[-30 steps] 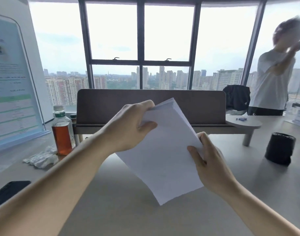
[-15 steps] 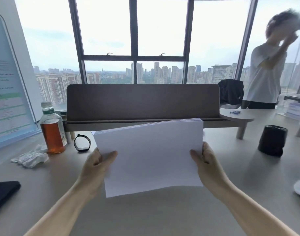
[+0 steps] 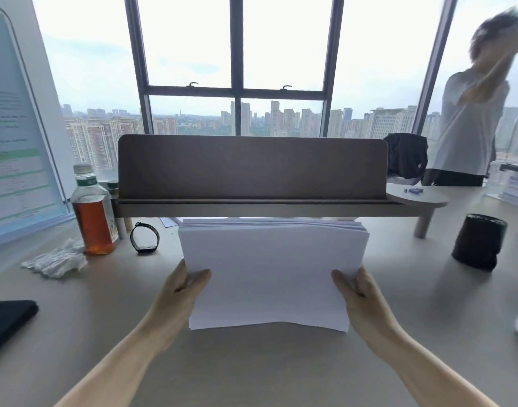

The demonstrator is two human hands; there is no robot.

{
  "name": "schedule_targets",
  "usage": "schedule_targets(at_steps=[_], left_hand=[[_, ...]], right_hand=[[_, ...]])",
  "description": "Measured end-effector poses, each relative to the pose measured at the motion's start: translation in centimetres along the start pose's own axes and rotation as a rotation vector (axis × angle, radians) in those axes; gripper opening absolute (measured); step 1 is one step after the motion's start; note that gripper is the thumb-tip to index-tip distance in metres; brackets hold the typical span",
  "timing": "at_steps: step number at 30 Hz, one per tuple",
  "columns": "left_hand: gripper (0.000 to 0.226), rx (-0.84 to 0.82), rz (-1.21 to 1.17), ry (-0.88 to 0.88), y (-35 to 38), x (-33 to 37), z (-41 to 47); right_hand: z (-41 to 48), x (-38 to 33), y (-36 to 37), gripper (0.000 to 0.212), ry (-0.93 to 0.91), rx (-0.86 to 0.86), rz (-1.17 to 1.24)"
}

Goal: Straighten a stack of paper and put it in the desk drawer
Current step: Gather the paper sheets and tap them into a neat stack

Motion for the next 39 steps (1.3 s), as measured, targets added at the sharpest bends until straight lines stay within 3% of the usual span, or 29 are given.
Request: schedule_targets(at_steps=[16, 23, 24, 26, 28, 29, 31, 34, 37, 39], left_hand=[[0.034, 0.005, 0.07, -0.024, 0.2, -0.6, -0.8], [0.031, 0.031, 0.188, 0.105, 0.3, 2.9, -0.7], [0.026, 0.021, 0.241, 0.144, 0.0, 4.5, -0.4], [0.018, -0.031, 0.447, 0.23, -0.3, 9.1, 0.1], [0.014, -0.102, 0.705, 0.333, 0.3, 14.2, 0.4], [0.016, -0.127, 0.838, 0.387, 1.0, 16.8, 0.5], [0.02, -0.163, 1.122, 0.471, 3.2, 20.9, 0.5], [0.018, -0.2, 1.337, 0.533, 6.3, 24.0, 0.3], [0.019, -0.077, 1.419, 0.679, 7.5, 23.4, -0.4], [0.051, 0.119, 1.319, 0.692, 6.3, 21.4, -0.5]], right_hand=[[-0.5, 0.7, 0.3, 0.027, 0.039, 0.035, 0.069], [0.0, 0.3, -0.3, 0.019, 0.072, 0.029, 0.048], [0.1, -0.6, -1.1, 0.027, 0.058, 0.067, 0.019], [0.2, -3.8, -3.1, 0.068, -0.024, 0.179, -0.154], [0.2, -8.3, -3.3, 0.094, -0.168, 0.171, -0.395], [0.1, -10.2, -2.4, 0.093, -0.226, 0.101, -0.497], [0.2, -12.4, -0.3, 0.065, -0.291, -0.052, -0.58], [-0.1, -11.9, 1.6, 0.014, -0.318, -0.098, -0.387], [-0.9, -9.4, 1.7, 0.014, -0.258, -0.055, -0.172], [-1.5, -7.8, 1.4, 0.014, -0.201, -0.051, -0.125]])
Point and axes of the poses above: each hand's wrist, its own z-axis towards the middle knuckle, its own y-axis out of the palm, x = y × z, the point moved 6 cm from there along z, towards the middle knuckle, and after that the axes turned 14 degrees about -x, right-handed, at the moved point
